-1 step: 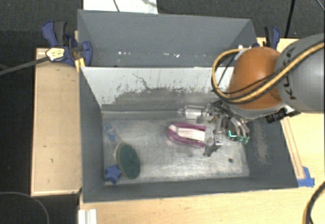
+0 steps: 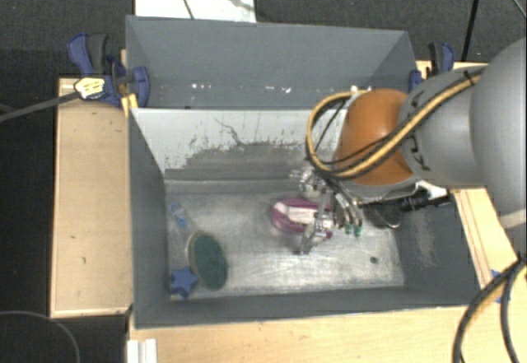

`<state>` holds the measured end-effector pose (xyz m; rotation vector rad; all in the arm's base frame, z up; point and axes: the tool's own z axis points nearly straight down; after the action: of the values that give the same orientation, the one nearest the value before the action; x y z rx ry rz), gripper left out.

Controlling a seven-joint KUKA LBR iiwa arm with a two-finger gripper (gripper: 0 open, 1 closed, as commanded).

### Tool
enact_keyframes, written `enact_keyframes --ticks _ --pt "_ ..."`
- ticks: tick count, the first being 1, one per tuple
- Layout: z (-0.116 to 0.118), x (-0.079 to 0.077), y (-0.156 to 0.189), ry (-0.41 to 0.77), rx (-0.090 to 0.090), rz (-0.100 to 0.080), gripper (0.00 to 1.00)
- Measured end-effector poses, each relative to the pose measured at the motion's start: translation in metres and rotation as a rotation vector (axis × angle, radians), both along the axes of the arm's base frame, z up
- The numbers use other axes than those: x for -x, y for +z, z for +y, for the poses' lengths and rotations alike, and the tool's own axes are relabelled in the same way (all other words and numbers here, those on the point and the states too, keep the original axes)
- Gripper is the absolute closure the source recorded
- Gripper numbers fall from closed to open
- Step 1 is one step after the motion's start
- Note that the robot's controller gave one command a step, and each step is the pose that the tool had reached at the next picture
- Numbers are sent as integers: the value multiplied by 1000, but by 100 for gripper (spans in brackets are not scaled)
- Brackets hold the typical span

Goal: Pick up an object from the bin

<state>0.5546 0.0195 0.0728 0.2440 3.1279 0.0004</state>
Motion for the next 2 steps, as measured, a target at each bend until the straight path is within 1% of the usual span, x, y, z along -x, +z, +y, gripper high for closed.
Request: enact_keyframes --ticks 1,2 --pt "16 11 28 -149 -2 -2 0" --pt "7 17 44 -218 -2 -4 0"
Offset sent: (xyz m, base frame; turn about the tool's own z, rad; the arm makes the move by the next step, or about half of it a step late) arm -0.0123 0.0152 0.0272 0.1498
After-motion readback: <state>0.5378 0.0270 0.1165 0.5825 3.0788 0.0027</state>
